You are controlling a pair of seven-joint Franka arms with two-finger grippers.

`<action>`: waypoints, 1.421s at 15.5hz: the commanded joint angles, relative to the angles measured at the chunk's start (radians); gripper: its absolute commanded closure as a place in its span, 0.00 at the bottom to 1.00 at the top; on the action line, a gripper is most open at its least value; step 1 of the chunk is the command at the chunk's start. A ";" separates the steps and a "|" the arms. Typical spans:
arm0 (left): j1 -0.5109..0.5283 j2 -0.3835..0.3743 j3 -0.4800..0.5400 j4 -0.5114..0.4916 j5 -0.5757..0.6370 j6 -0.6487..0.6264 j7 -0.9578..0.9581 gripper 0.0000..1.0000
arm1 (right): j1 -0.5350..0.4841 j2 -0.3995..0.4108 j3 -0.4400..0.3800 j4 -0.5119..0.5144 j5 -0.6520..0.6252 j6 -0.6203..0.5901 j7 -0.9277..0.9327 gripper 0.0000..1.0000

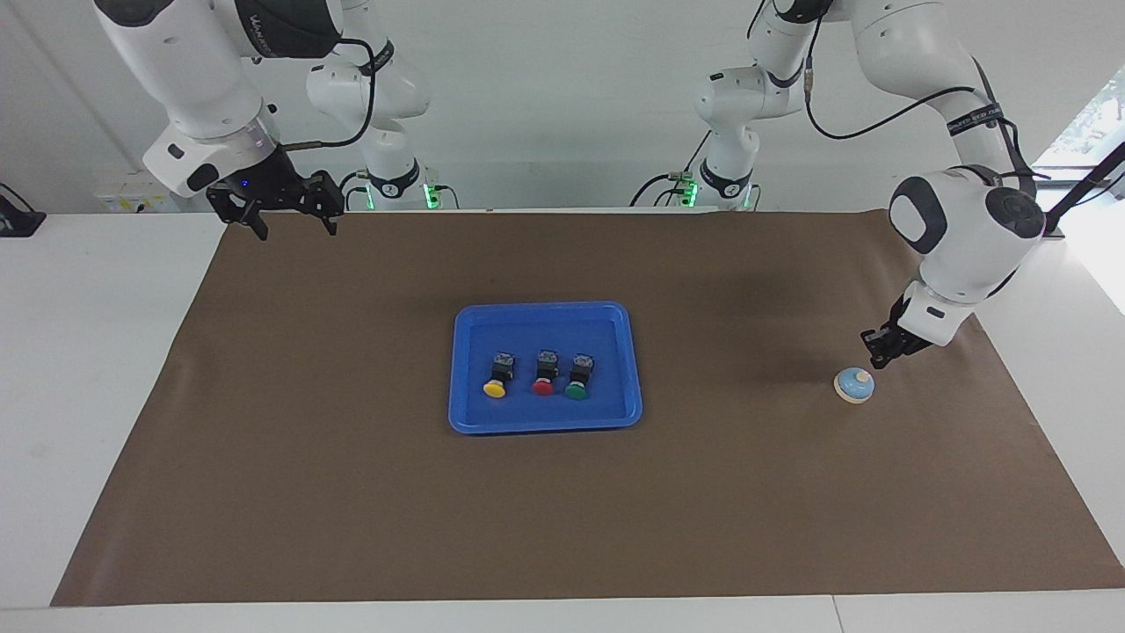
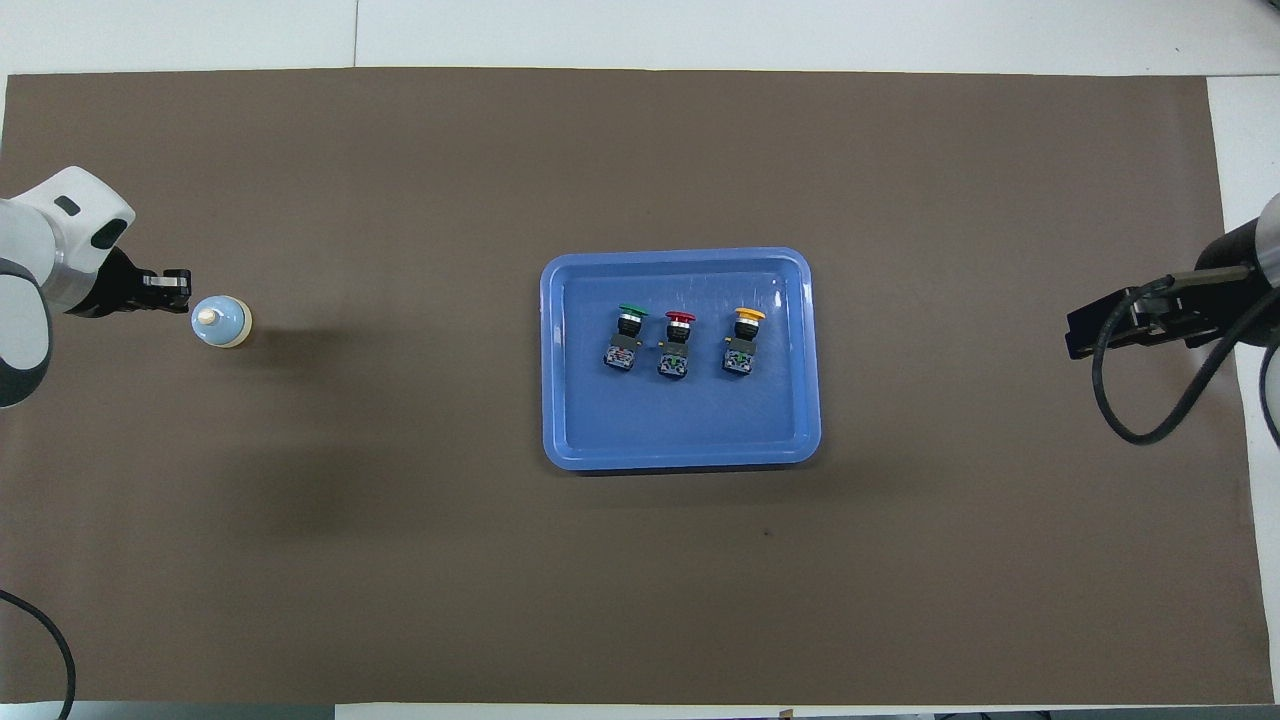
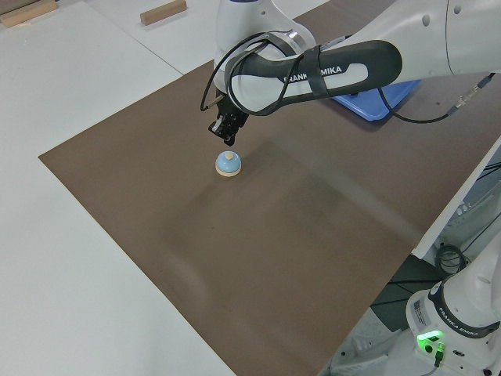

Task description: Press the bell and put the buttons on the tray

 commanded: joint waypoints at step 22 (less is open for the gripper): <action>-0.056 -0.282 -0.011 0.079 -0.003 -0.561 -0.013 0.00 | -0.001 0.002 -0.020 0.026 0.011 0.013 -0.025 0.00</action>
